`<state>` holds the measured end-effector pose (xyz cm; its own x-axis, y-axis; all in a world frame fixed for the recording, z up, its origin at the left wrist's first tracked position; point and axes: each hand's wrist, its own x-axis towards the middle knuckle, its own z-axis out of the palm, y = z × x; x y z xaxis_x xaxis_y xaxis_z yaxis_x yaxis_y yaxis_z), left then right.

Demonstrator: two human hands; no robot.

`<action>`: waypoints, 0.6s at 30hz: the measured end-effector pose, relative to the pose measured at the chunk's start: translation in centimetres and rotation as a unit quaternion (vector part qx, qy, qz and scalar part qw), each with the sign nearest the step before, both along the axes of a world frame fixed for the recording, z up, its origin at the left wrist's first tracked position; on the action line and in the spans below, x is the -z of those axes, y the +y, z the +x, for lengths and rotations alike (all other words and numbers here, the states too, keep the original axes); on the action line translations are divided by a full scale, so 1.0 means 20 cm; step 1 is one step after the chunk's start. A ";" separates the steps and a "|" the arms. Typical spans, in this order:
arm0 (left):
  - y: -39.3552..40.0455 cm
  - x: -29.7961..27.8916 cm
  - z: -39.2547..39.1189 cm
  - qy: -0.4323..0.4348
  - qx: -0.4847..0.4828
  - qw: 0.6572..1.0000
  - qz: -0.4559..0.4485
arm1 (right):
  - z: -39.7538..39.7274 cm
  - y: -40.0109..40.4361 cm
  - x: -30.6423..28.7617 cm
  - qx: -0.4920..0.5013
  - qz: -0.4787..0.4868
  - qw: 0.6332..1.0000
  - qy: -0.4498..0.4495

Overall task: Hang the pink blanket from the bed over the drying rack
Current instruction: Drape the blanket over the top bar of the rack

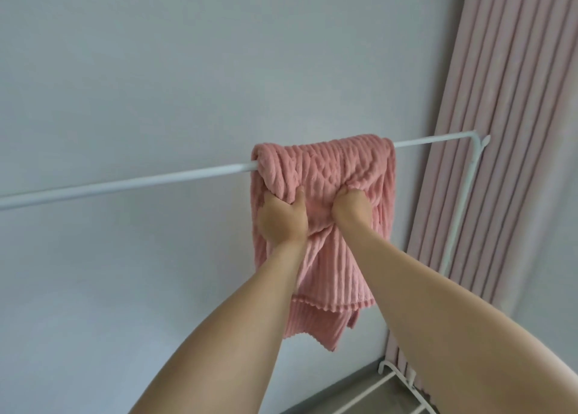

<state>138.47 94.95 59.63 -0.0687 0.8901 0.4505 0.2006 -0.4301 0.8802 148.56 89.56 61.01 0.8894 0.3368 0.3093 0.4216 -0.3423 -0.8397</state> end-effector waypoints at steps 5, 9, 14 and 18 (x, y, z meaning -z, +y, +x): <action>-0.02 0.00 0.00 0.009 0.013 0.999 0.029 | 0.13 -0.03 -0.03 0.096 0.040 0.994 0.042; -0.05 0.11 0.06 0.026 -0.055 0.991 0.117 | 0.32 -0.06 -0.09 0.107 0.038 0.994 -0.011; -0.03 0.17 0.10 0.042 -0.104 0.971 0.212 | 0.56 -0.05 -0.12 0.042 0.020 0.998 -0.039; -0.13 0.19 0.14 0.151 -0.103 0.959 0.217 | 0.66 -0.03 -0.10 -0.149 0.082 0.985 0.044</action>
<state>141.29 92.33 55.90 -0.0312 0.5951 0.8030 0.5377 -0.6672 0.5154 161.82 89.02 62.94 0.7851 0.5380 0.3067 0.4052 -0.0717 -0.9114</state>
